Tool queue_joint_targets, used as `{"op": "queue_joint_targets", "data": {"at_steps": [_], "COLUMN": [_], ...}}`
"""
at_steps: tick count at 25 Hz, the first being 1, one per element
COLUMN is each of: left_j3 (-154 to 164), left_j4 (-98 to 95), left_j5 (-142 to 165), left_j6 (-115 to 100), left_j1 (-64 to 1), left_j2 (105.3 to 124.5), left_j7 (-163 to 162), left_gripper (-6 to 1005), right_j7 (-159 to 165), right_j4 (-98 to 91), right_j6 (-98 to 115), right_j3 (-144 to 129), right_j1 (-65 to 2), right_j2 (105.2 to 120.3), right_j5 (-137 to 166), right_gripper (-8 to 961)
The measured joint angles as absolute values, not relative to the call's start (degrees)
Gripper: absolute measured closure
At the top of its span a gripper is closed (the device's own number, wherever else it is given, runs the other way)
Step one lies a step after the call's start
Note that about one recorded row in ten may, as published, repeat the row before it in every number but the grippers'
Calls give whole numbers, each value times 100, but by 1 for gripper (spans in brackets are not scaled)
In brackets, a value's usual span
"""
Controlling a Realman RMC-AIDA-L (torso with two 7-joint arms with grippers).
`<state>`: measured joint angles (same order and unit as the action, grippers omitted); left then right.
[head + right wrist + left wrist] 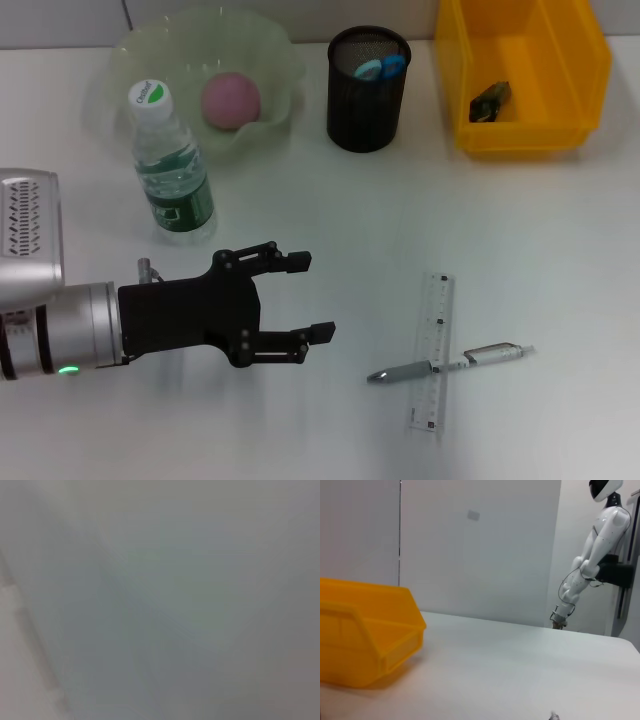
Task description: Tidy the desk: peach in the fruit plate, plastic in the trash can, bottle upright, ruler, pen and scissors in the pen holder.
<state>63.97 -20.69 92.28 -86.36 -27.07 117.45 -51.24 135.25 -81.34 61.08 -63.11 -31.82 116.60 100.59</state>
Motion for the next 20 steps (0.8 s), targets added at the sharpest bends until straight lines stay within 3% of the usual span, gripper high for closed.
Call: {"op": "queue_joint_targets", "data": {"at_steps": [11,14,17,20], "left_j3": [6416,6419,6409,6401], "left_j4": [-2079,-2104,-2138,-2158], "left_j5": [9248,9315,9419,9458], "left_j6": [-8661,-8666,-8673,-8719], "left_j1": [-2702,-2717,-2729,-2721], "left_j2": [11757,11749,11747,11733], "left_j7": [-5409,-5565,-5713,-5853], "left_gripper": [156,156,157,157], "right_j7": [12486,12046,11239,10737], "right_j4": [-6407,-6426,-6461,-6428], "right_j6": [9912,10433,10808,10859], "right_j3": [-5672,-5677,-5876,-6210], "right_j1": [-3953,-4062,-4165,-4247], "right_j2": [11027,11059,11213,11282], "right_j5": [10326,10982,11770,12363], "right_gripper": [363,361,358,245]}}
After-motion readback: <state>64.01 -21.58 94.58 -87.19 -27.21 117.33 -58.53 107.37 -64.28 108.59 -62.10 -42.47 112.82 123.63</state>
